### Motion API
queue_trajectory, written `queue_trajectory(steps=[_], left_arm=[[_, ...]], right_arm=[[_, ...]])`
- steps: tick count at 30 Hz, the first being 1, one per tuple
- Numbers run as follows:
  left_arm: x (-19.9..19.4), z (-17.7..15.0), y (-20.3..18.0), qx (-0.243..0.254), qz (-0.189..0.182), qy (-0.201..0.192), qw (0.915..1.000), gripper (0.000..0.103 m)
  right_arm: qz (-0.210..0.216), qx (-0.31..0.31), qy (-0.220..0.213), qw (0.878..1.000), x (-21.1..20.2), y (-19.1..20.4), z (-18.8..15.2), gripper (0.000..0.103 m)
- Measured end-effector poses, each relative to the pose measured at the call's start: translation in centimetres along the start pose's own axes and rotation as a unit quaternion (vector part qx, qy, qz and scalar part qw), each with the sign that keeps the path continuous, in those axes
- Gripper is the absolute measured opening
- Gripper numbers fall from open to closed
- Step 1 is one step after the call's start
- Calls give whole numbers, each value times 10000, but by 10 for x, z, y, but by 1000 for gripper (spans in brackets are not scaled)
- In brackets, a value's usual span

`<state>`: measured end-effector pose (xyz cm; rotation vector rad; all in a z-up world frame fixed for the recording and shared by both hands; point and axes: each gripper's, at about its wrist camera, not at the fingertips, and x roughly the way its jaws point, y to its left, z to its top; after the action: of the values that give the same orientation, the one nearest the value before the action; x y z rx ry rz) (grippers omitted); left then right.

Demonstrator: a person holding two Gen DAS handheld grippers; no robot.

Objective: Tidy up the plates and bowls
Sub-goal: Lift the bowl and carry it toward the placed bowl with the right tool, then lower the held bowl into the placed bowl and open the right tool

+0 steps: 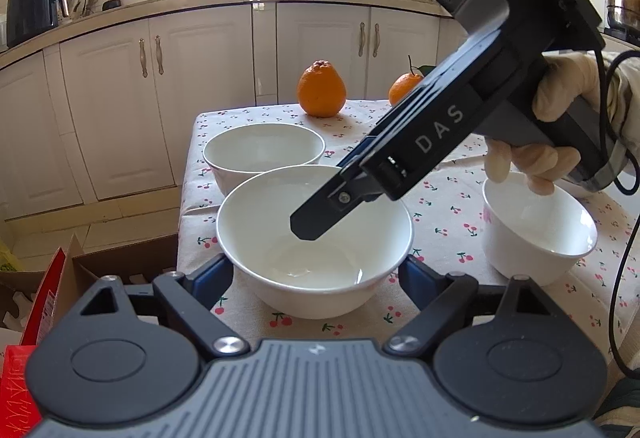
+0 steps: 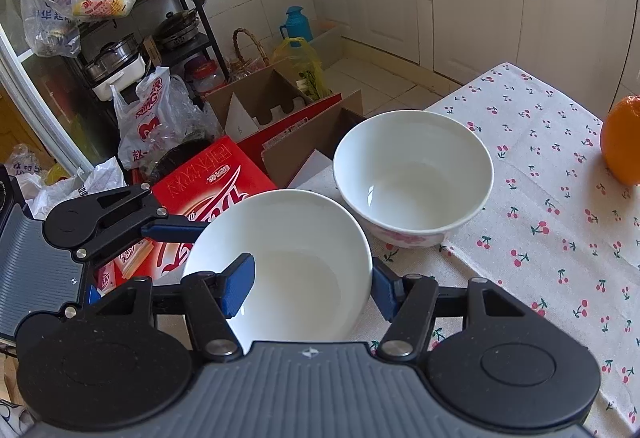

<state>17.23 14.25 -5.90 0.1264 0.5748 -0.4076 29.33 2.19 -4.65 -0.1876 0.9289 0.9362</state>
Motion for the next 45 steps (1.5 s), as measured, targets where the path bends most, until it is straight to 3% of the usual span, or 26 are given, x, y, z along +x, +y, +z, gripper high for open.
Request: queue_trajectory(steps=[23,36,45], left_arm=[[-41,24,-63,366,-336,-162,9986,89],[-24,37,-110,567,-804,-236,9949,89],[-5,36,-131,623,-1034,-84,9927,89]], right_arm=[[-191,9,-353,9992,-88,16,-47,67],[-644,284,-576,9959,-137,-2,-88,67],[-814,512,-548,9939,-146,-18,-111,67]])
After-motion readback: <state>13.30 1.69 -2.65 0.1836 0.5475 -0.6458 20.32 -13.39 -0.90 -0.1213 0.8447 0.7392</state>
